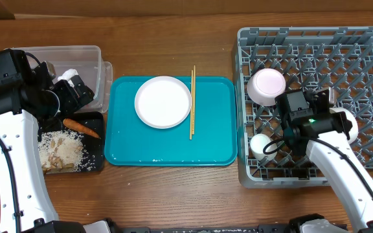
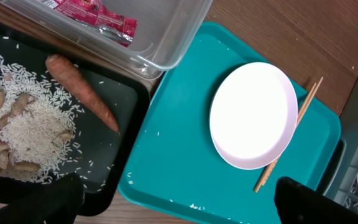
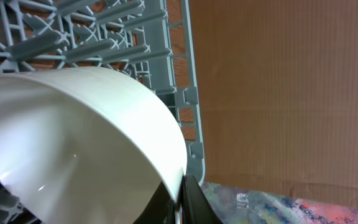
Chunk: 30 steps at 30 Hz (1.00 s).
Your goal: Sort waste into correct bins and load items into the dishwasher
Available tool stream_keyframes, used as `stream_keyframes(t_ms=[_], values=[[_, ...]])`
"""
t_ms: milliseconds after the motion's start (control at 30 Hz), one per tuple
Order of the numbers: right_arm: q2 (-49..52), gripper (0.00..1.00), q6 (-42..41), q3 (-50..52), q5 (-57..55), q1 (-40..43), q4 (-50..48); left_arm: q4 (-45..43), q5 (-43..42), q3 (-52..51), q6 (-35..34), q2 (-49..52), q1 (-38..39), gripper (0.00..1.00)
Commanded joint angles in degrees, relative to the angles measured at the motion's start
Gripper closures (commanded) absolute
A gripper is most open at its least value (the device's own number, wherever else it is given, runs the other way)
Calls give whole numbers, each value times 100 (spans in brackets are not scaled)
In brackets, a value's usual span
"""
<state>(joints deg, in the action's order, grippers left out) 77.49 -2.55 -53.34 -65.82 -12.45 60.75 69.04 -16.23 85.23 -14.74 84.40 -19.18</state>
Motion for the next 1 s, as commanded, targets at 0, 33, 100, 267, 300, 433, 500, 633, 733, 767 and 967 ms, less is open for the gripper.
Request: stream_keyframes(t_ms=[0,33,100,267,300,433,500,633,733,767,967], values=[[2,96,-264,-15,1023,-444,-46,-7,28,85,39,-9,-28,0],[2,96,-264,-15,1023,-605,-37,-7,28,85,39,-9,-28,0],[2,96,-264,-15,1027,-844,22,-7,28,85,39,-9,-28,0],[2,96,-267,-15,1626,-1272,157,-9,28,85,39,-9,-28,0],[2,96,-267,-15,1908,-1272,175,-9,28,85,39,-9,-28,0],[2,82,-264,-15,2096,-1272,177,-9,28,85,39,-9,-28,0],[2,82,-264,-15,2096,-1272,179,-7,28,85,39,-9,-28,0],[2,51,-262,-42,2310,-1272,179,-7,28,85,39,-9,-28,0],[2,11,-262,-144,2868,-1272,234,-9,28,85,39,-9,-28,0],[2,8,-260,-179,2944,-1272,264,-9,28,85,39,-9,-28,0],[-4,2,-264,-931,4026,-1272,715,-9,28,85,39,-9,-28,0]])
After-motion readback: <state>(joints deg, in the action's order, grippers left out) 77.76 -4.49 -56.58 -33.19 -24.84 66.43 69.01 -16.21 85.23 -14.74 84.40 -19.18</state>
